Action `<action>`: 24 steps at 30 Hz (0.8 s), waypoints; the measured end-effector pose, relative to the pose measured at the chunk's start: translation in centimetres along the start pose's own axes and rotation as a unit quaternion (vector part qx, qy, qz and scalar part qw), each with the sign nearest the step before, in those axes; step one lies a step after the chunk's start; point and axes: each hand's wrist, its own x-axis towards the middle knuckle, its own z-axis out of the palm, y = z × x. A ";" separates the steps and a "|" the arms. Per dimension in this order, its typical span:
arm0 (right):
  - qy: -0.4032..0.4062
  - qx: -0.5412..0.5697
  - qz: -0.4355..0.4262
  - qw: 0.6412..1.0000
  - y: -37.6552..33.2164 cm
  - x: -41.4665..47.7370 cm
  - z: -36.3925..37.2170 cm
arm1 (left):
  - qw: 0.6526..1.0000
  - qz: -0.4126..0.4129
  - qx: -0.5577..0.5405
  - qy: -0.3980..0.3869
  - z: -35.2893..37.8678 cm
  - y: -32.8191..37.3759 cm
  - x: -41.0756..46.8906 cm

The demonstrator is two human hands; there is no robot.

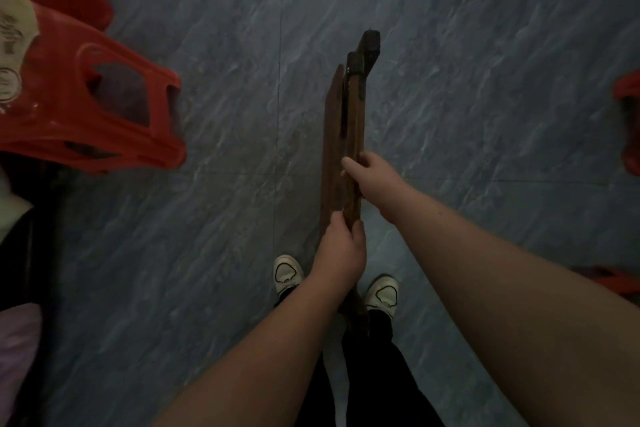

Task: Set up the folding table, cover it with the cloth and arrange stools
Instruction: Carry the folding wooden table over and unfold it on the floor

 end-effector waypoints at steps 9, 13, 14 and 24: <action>0.048 -0.140 -0.072 0.986 2.2 -3.6 -3.3 | 0.951 0.134 0.274 0.051 -1.5 -4.0 -2.8; 0.079 -0.208 -0.099 0.970 4.7 -6.7 -4.7 | 0.925 0.134 0.348 0.073 -2.1 -5.1 -4.8; 0.086 -0.235 -0.112 0.962 5.6 -7.6 -4.9 | 0.921 0.131 0.359 0.077 -2.2 -5.3 -5.2; 0.086 -0.337 -0.152 0.925 14.0 -20.8 -3.8 | 0.900 0.183 0.369 0.139 -6.6 -7.7 -14.0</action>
